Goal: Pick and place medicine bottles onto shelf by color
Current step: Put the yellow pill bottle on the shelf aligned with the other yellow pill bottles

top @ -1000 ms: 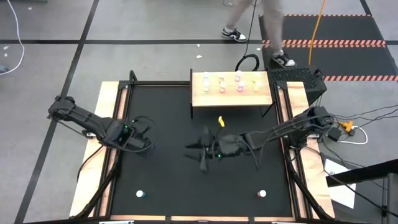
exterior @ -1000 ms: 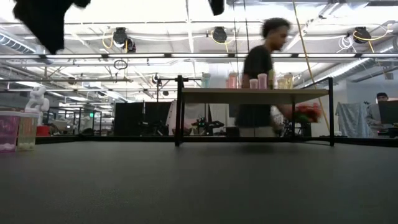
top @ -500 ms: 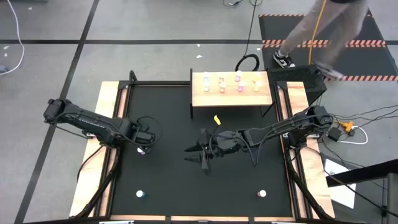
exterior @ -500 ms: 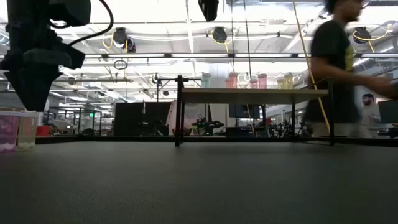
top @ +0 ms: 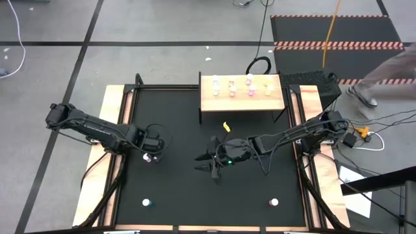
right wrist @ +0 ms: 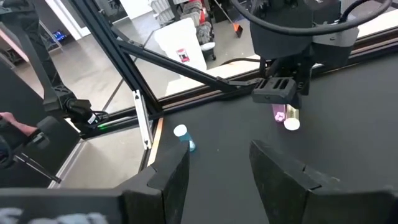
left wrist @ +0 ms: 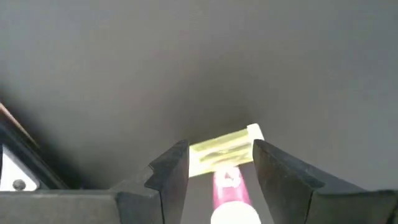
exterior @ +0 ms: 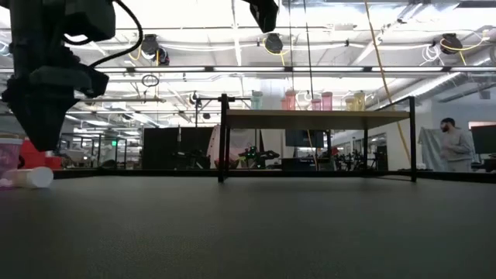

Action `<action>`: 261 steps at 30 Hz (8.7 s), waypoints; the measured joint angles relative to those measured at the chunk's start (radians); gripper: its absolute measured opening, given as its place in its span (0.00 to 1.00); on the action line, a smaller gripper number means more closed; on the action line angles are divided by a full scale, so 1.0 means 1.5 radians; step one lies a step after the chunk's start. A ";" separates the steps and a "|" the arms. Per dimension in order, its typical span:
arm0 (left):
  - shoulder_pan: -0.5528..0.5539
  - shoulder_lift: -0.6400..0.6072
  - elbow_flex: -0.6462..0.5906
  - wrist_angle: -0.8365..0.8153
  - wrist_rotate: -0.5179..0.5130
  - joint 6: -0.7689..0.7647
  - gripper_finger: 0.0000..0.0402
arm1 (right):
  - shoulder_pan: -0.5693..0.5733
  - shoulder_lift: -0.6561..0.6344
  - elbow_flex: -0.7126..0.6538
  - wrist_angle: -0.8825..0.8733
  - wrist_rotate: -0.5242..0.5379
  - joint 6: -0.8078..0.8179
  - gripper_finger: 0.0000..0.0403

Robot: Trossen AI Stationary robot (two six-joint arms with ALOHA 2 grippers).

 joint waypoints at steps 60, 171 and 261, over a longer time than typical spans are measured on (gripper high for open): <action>0.000 0.203 0.084 0.384 0.058 0.495 0.31 | -0.009 -0.024 -0.001 -0.071 0.020 -0.018 0.40; -0.051 0.287 0.179 0.615 0.042 0.585 0.80 | -0.006 0.058 -0.020 -0.231 -0.142 -0.432 0.56; 0.253 0.126 0.178 0.852 -0.115 0.572 0.86 | -0.069 -0.602 -0.182 -0.657 0.175 -0.077 0.29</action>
